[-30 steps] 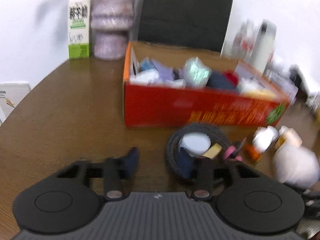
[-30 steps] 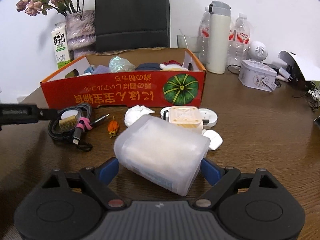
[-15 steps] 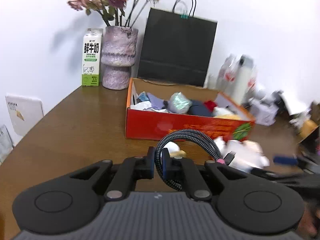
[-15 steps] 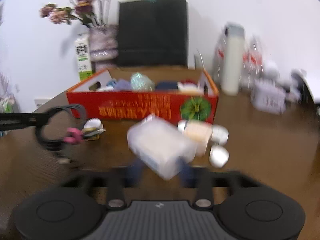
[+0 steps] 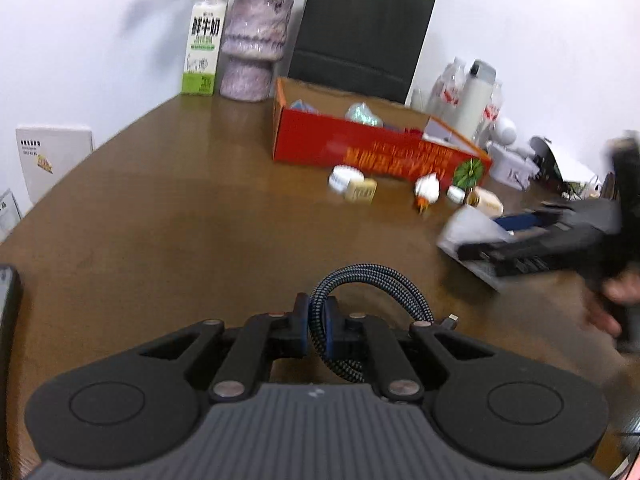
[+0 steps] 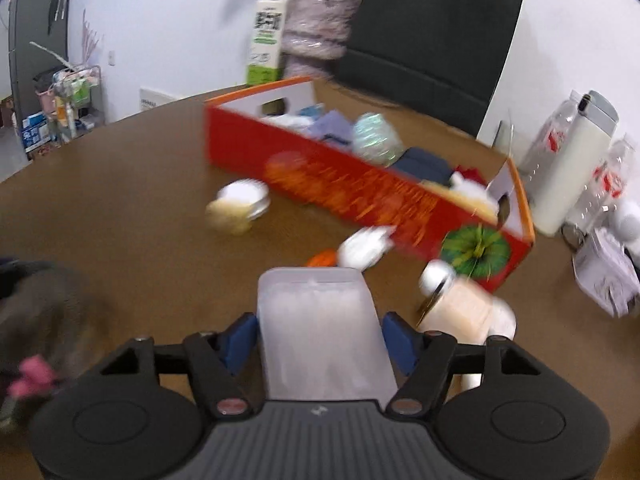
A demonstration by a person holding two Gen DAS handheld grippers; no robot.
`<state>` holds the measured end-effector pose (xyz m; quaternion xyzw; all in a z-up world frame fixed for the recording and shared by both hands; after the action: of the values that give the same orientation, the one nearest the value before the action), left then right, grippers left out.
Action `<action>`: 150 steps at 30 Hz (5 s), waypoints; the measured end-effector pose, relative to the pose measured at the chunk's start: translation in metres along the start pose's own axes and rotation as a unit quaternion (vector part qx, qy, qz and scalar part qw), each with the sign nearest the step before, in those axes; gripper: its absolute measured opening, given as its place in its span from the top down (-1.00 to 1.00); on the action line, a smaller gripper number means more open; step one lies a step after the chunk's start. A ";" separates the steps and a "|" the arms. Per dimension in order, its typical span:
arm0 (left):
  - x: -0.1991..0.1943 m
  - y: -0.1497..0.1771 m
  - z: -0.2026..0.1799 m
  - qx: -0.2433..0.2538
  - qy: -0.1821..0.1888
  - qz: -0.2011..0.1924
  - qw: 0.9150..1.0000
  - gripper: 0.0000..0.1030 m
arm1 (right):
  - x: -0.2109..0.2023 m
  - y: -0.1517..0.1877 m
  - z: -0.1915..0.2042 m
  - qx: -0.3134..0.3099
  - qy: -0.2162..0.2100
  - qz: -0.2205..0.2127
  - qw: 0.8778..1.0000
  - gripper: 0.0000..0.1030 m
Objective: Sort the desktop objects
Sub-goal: 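Carry plastic box and braided cable into the red box and open both tools, then move both open tools back over the table, then grasp the beige block with the left tool while the right tool grasps the orange carrot toy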
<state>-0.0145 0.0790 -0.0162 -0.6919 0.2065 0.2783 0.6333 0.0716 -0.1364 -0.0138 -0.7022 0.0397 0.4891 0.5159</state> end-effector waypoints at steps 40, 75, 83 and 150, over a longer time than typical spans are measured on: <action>0.143 -0.248 -0.078 0.018 0.001 -0.047 0.999 0.84 | 0.004 -0.170 -0.139 0.173 -0.022 -0.107 0.979 -0.23; 0.104 -0.229 -0.093 0.027 -0.034 -0.073 0.996 -1.00 | 0.016 -0.162 -0.139 0.206 0.030 -0.116 0.971 -0.68; 0.029 -0.095 -0.063 0.039 -0.046 -0.074 0.995 -1.00 | -0.037 -0.047 -0.046 0.178 0.050 -0.133 0.974 -0.73; 0.118 -0.092 -0.094 0.114 0.030 -0.082 0.990 -0.18 | 0.048 -0.040 -0.043 0.159 -0.017 -0.083 0.984 0.15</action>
<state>0.1456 0.0044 -0.0189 -0.6377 0.1989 0.1792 0.7222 0.1469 -0.1292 -0.0223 -0.6034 0.0497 0.4442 0.6604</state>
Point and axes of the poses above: each gripper's, at about its wrist camera, not at the fingertips, and x roughly the way its jaws point, z to its left, y to its underside, the point moved 4 cm from there along x, roughly the way its jaws point, and after that the axes turned 15 degrees about -y, right-handed, at the moved point
